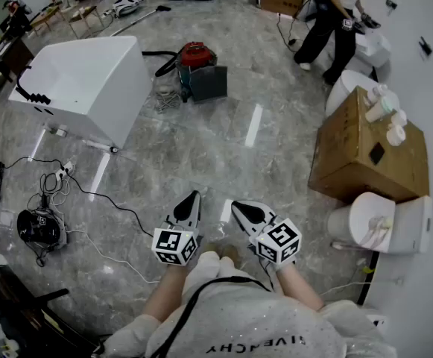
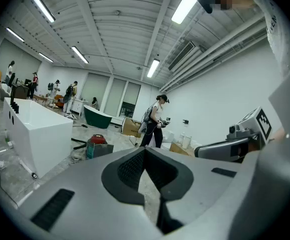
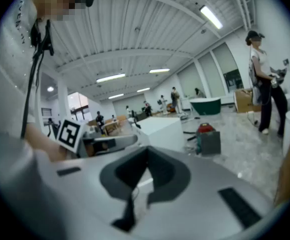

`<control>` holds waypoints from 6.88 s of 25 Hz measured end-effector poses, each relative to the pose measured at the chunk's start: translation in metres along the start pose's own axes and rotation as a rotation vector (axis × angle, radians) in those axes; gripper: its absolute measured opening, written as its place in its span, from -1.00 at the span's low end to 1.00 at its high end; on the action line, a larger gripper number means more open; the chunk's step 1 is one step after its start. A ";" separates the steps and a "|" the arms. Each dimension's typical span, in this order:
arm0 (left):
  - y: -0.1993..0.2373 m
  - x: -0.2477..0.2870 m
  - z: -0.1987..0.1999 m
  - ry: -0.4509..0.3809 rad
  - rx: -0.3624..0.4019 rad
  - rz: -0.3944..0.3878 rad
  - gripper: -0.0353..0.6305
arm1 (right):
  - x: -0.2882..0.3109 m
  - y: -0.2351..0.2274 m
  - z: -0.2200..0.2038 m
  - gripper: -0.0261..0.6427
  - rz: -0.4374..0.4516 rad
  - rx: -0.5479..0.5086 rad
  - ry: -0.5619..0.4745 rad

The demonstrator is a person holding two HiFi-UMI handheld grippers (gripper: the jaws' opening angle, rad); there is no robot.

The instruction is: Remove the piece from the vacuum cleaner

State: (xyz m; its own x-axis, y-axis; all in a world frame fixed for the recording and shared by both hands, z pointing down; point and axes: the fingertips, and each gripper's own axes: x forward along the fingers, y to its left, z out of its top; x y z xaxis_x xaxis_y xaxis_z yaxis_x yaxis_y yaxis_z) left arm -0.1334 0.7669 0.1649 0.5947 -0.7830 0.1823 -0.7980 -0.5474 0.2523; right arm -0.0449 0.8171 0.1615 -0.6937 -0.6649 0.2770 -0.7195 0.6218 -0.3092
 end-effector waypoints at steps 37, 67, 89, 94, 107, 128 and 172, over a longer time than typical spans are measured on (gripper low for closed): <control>-0.023 0.054 -0.006 -0.022 0.024 -0.034 -0.82 | -0.019 -0.060 -0.012 -0.88 -0.114 0.011 -0.026; 0.146 0.279 0.069 -0.003 0.050 -0.082 -0.82 | 0.195 -0.240 0.106 -0.88 -0.132 -0.034 -0.014; 0.238 0.391 0.095 0.012 0.010 0.020 -0.82 | 0.306 -0.353 0.155 -0.88 -0.026 -0.042 0.031; 0.254 0.442 0.110 -0.004 0.004 0.020 -0.82 | 0.331 -0.396 0.167 -0.88 -0.016 -0.041 0.069; 0.290 0.532 0.100 0.051 -0.023 0.054 -0.82 | 0.385 -0.480 0.178 -0.88 0.023 -0.041 0.141; 0.364 0.632 0.071 0.145 -0.061 0.022 -0.82 | 0.482 -0.550 0.178 -0.88 0.005 0.000 0.193; 0.510 0.813 -0.168 0.663 0.233 -0.226 -0.16 | 0.680 -0.763 -0.002 -0.57 0.020 -0.310 0.673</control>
State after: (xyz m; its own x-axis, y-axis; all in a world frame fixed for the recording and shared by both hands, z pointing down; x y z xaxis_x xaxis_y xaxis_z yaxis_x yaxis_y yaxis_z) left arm -0.0407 -0.0992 0.6021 0.6224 -0.3409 0.7045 -0.6052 -0.7805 0.1570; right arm 0.0323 -0.1091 0.5883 -0.5060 -0.3164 0.8024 -0.6138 0.7857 -0.0772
